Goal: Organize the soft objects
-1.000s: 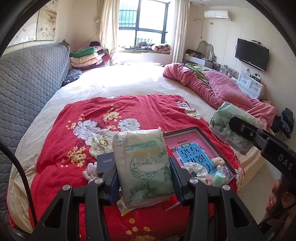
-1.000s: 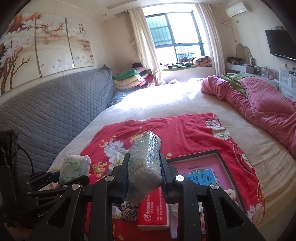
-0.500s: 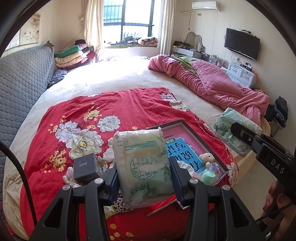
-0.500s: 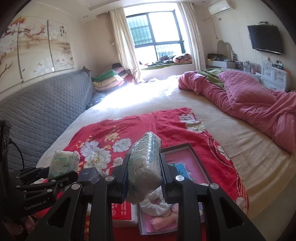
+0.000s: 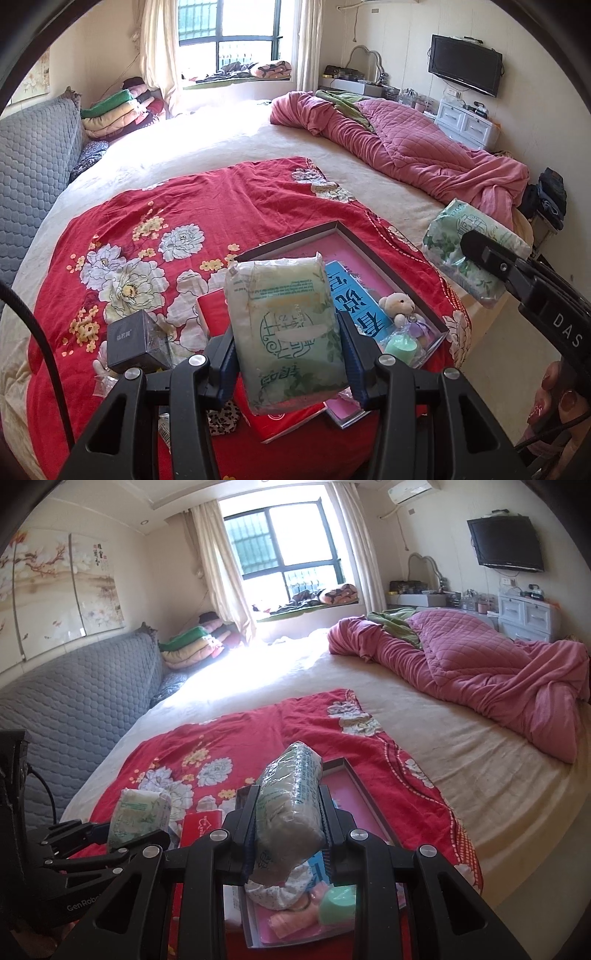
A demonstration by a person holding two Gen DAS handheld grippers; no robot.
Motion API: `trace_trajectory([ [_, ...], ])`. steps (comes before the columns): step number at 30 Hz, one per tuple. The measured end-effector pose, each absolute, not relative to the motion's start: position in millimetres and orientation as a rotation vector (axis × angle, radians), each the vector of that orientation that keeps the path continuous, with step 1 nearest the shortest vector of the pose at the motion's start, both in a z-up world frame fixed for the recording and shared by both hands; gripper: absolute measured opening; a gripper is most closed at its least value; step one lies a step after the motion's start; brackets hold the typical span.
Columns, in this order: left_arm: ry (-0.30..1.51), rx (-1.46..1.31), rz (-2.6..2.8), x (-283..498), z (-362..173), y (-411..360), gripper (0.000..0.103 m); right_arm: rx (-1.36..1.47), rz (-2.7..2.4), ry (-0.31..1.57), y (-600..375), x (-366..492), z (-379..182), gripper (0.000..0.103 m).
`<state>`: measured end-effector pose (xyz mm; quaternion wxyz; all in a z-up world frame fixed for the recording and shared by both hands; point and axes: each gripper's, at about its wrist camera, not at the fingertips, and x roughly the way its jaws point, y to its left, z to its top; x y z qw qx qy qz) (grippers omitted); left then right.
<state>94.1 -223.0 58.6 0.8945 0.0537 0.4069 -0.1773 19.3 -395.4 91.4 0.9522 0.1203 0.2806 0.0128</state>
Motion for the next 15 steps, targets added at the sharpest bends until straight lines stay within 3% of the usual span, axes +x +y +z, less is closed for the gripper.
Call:
trace_trajectory([
  [15,0.888,0.131,-0.378,108.2,33.2,-241.8,0.048,0.260,0.018,0.585,-401.5,29.3,74.2,0.028],
])
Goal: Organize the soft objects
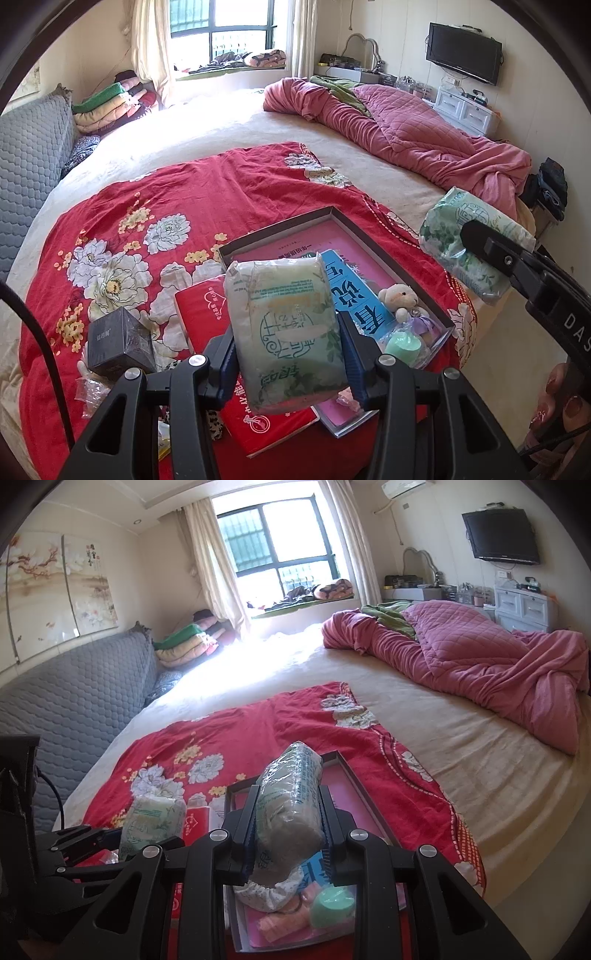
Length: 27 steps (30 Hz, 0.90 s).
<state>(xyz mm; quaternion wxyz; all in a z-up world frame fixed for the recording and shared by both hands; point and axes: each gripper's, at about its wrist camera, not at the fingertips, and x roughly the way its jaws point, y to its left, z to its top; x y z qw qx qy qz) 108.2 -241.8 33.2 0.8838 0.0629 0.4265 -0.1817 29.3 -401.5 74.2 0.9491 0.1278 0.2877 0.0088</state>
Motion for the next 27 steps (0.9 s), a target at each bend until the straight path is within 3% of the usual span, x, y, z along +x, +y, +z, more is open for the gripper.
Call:
trace_trajectory([
  [27,1.013,0.180,-0.448,134.0,-20.7,-278.3,0.048,0.247,-0.009,0.687,-416.4,70.0,31.5,0.029],
])
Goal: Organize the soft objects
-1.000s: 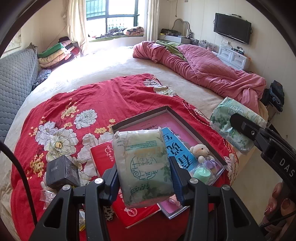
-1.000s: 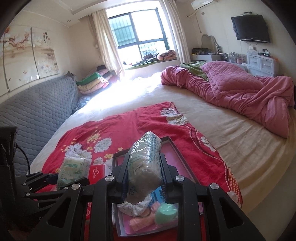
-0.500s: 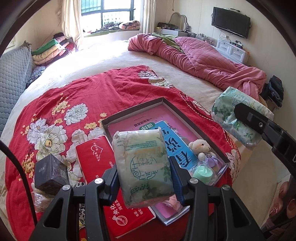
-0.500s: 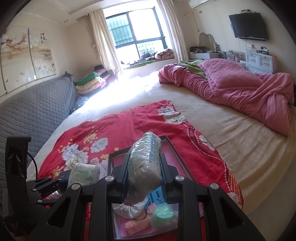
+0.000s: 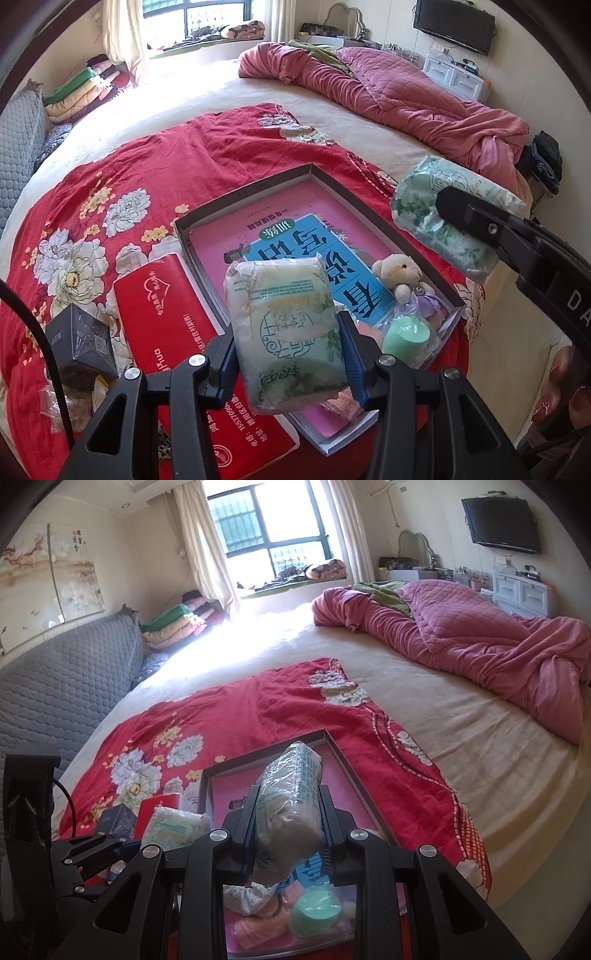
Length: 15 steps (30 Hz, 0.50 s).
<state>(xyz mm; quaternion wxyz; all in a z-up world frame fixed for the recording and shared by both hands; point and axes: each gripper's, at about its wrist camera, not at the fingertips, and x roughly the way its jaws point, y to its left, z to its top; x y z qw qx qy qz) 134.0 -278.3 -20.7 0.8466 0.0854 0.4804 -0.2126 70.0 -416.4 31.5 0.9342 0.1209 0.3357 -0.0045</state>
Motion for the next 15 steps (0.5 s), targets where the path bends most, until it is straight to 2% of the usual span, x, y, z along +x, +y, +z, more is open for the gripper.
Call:
trace_trajectory([
  [15,1.085,0.227,-0.467,138.5,-49.7,-291.4,0.048,0.232,-0.010,0.771,-424.7,88.3,-8.8,0.029],
])
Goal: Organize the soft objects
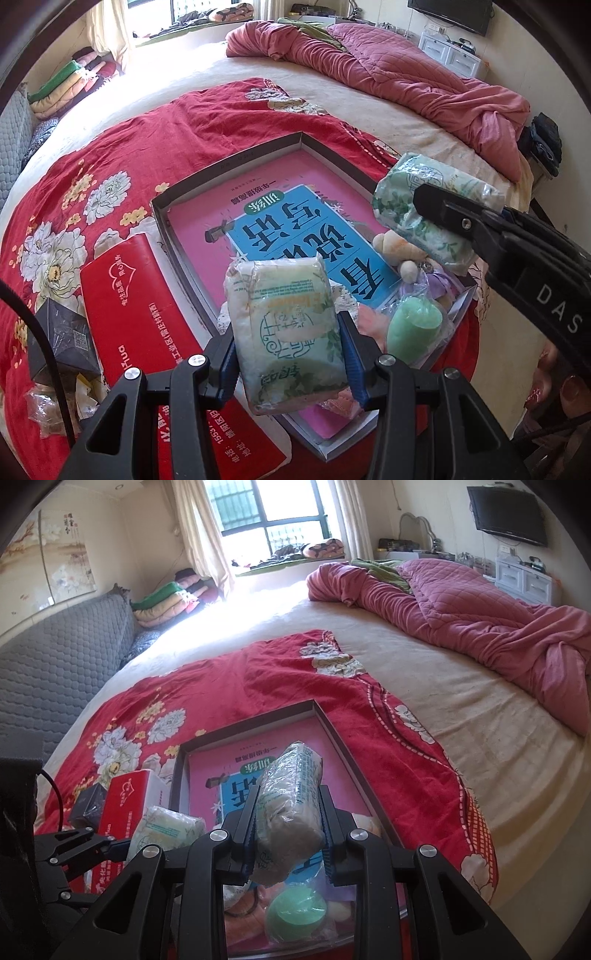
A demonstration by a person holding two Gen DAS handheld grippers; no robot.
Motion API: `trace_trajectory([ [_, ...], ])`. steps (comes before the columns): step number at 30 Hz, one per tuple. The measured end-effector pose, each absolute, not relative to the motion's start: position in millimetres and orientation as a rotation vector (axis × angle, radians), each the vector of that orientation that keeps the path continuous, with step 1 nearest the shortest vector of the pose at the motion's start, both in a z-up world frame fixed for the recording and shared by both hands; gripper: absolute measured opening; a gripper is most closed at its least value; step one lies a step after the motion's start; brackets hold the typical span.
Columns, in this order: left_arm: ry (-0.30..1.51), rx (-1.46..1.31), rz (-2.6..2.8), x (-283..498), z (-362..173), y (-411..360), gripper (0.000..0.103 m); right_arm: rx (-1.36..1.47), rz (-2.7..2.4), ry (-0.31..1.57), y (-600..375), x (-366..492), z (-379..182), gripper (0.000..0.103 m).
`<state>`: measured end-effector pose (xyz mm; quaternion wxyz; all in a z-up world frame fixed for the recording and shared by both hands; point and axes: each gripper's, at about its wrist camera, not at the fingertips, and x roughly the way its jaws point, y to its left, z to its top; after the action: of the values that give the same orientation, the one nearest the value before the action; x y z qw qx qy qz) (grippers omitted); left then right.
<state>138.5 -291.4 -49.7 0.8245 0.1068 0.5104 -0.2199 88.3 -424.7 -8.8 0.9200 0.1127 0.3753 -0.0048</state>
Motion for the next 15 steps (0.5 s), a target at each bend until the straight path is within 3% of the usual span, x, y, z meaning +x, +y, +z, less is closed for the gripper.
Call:
trace_trajectory([
  [15,1.148,0.239,-0.507,140.0,-71.5,-299.9,0.048,0.235,0.010,0.856,-423.9,98.9,-37.1,0.029],
])
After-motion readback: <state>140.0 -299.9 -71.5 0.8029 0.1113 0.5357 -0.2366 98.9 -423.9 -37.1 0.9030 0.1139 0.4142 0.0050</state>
